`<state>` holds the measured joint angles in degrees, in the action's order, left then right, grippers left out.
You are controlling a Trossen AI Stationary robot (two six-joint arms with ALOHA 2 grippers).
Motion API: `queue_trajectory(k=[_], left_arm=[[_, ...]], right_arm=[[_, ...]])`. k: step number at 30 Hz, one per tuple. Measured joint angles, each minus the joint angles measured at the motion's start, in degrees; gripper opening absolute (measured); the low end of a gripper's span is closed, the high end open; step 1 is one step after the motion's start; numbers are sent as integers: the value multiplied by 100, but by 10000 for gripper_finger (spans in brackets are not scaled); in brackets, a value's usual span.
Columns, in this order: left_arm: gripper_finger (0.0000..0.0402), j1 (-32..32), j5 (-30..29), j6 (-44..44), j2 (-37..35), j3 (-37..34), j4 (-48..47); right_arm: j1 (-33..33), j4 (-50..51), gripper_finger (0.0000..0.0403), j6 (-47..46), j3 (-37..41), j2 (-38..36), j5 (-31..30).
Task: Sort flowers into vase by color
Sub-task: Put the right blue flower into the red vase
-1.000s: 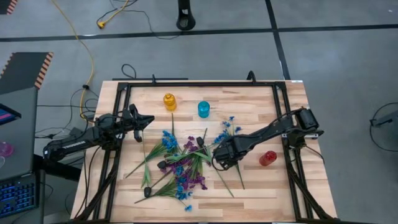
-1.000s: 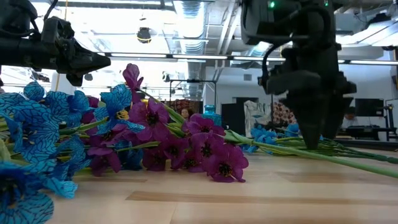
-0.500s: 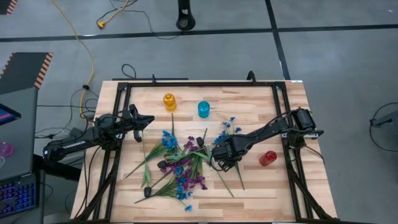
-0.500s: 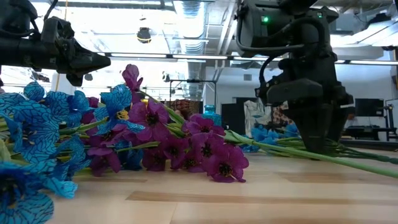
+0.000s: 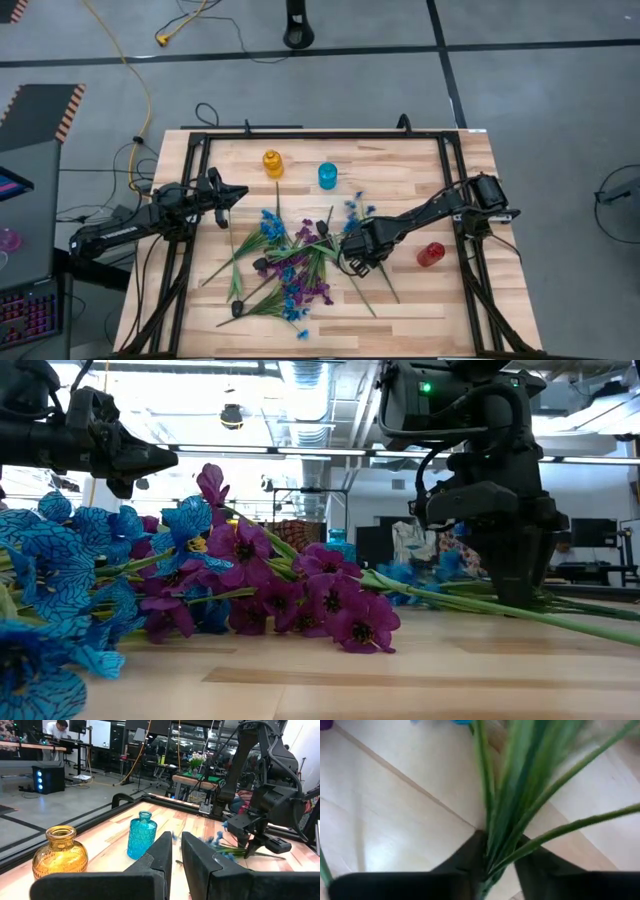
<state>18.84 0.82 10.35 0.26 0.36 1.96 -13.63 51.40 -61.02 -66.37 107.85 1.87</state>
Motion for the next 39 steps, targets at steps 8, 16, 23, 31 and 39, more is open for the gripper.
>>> queue_trajectory(k=[8, 16, 23, 31, 39], left_arm=[[30, 1, 2, 0, 1, 0, 1], [30, -1, 2, 0, 1, 0, 1], [30, 1, 2, 0, 1, 0, 0], [30, 1, 2, 0, -1, 0, 0], [30, 1, 2, 0, 0, 0, 1]], right_arm=[[14, 275, 32, 263, 39, -220, -192], [167, 1232, 47, 262, 33, -993, -565], [339, 1340, 40, 464, 24, -1869, -1017], [376, 1323, 42, 471, 22, -3151, -2139], [-92, 1225, 42, 584, 20, -4265, -2909]])
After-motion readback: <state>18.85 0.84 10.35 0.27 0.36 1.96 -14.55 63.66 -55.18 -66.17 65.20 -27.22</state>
